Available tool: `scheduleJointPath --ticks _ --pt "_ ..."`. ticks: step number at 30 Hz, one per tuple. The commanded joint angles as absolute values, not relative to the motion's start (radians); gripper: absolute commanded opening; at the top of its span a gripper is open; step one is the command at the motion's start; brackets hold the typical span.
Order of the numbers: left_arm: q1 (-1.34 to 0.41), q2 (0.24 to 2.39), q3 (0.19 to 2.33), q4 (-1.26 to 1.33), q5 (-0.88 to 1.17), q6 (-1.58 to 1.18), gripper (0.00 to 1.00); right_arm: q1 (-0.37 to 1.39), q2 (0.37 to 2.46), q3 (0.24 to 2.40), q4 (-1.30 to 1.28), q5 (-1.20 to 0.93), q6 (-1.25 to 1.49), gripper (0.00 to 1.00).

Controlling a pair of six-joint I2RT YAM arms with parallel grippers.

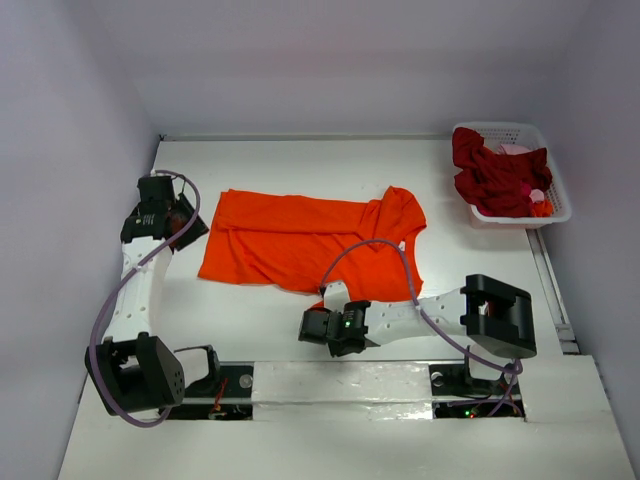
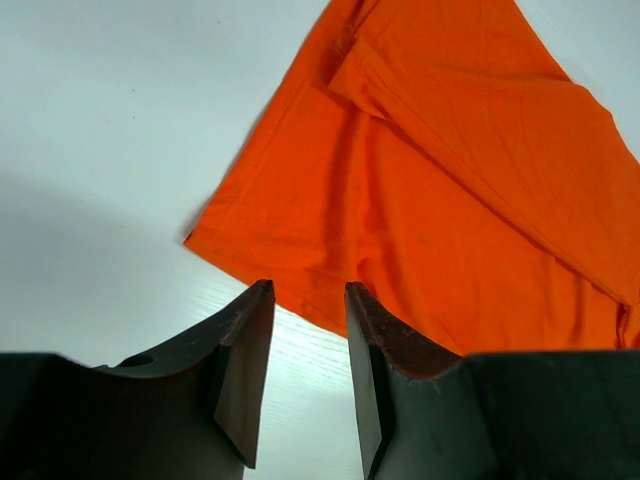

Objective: Fold and stack the t-shirts
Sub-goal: Grap the side of the flattened tshirt closest away from the robot with both arms

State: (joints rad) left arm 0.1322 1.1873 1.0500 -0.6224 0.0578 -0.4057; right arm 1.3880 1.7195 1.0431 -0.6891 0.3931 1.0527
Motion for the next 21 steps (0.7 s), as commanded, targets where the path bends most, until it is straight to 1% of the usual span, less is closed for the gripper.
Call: scheduleJointPath --ticks 1,3,4,5,8,11,16,21 --pt "0.129 1.201 1.085 -0.583 0.011 -0.417 0.31 1.382 1.72 1.015 -0.713 0.407 1.072 0.0" --pt "0.129 1.235 1.088 -0.583 0.009 -0.417 0.3 1.382 1.715 1.017 -0.716 0.403 1.068 0.0" --pt "0.129 1.241 1.085 -0.58 -0.024 -0.416 0.31 1.382 1.71 1.016 -0.716 0.403 1.068 0.0" --pt "0.129 1.244 1.075 -0.571 -0.038 -0.416 0.36 1.382 1.706 1.012 -0.715 0.405 1.066 0.0" --pt "0.129 1.268 1.051 -0.557 -0.09 -0.405 0.39 1.382 1.684 1.008 -0.715 0.405 1.068 0.0" --pt "0.129 1.301 1.035 -0.56 -0.078 -0.403 0.42 1.373 1.664 1.008 -0.718 0.406 1.069 0.0" --pt "0.129 1.299 0.994 -0.587 -0.057 -0.42 0.42 1.373 1.651 1.011 -0.712 0.416 1.074 0.0" --pt "0.129 1.319 0.962 -0.614 -0.06 -0.42 0.39 1.373 1.646 1.017 -0.704 0.425 1.063 0.0"
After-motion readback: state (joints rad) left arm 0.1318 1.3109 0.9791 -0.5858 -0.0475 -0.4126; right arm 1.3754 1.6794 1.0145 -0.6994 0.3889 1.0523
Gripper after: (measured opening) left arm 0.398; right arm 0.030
